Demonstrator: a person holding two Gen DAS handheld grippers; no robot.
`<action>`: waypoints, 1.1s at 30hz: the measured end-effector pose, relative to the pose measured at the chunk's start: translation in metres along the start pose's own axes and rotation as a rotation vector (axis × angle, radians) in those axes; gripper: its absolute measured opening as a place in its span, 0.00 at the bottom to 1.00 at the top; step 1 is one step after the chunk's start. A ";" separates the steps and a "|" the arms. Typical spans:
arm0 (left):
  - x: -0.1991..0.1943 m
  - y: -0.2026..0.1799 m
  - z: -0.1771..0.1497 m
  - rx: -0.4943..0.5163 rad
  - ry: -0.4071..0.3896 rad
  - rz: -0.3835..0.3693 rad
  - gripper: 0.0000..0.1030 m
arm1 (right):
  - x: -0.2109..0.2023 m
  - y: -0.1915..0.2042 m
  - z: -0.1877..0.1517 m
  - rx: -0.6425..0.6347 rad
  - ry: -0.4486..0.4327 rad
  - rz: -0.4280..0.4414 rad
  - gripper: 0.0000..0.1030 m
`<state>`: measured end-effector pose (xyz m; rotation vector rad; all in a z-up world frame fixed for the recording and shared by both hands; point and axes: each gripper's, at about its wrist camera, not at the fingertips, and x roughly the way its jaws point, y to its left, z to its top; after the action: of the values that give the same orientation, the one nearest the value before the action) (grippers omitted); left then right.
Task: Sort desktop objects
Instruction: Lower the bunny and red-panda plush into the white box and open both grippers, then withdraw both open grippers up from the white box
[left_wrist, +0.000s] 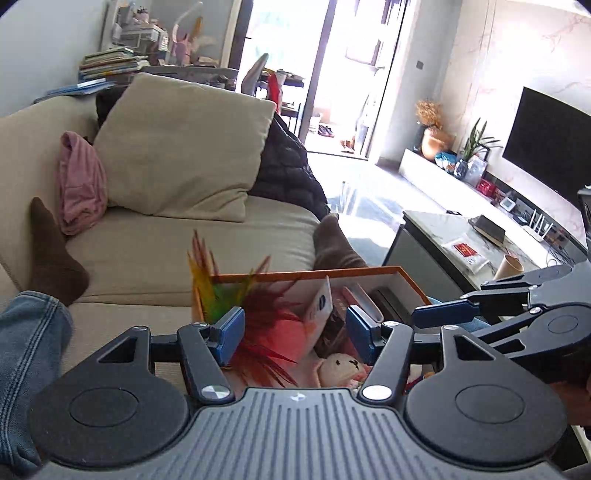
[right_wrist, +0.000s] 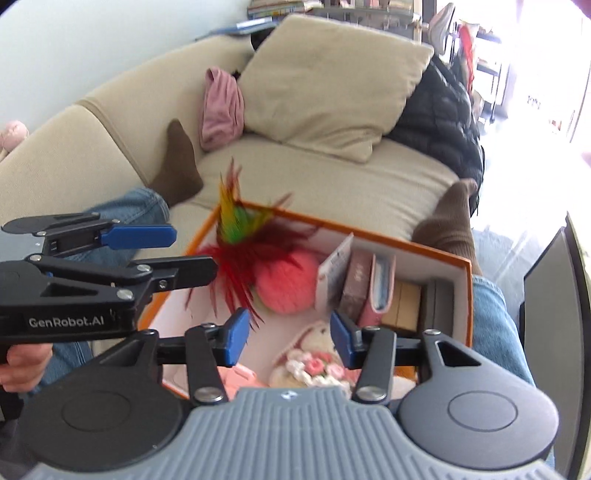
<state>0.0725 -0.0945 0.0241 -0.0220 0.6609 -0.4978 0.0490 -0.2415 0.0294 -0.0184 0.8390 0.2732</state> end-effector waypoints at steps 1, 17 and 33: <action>-0.003 0.003 -0.003 0.002 -0.020 0.019 0.71 | 0.001 0.003 -0.002 0.005 -0.009 -0.004 0.54; -0.008 0.019 -0.049 0.089 -0.050 0.184 0.81 | 0.037 0.040 -0.040 0.054 -0.037 -0.114 0.54; 0.006 0.031 -0.056 0.030 0.042 0.174 0.82 | 0.057 0.048 -0.050 0.039 0.028 -0.119 0.54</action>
<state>0.0569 -0.0627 -0.0295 0.0734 0.6893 -0.3412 0.0374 -0.1880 -0.0417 -0.0360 0.8675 0.1451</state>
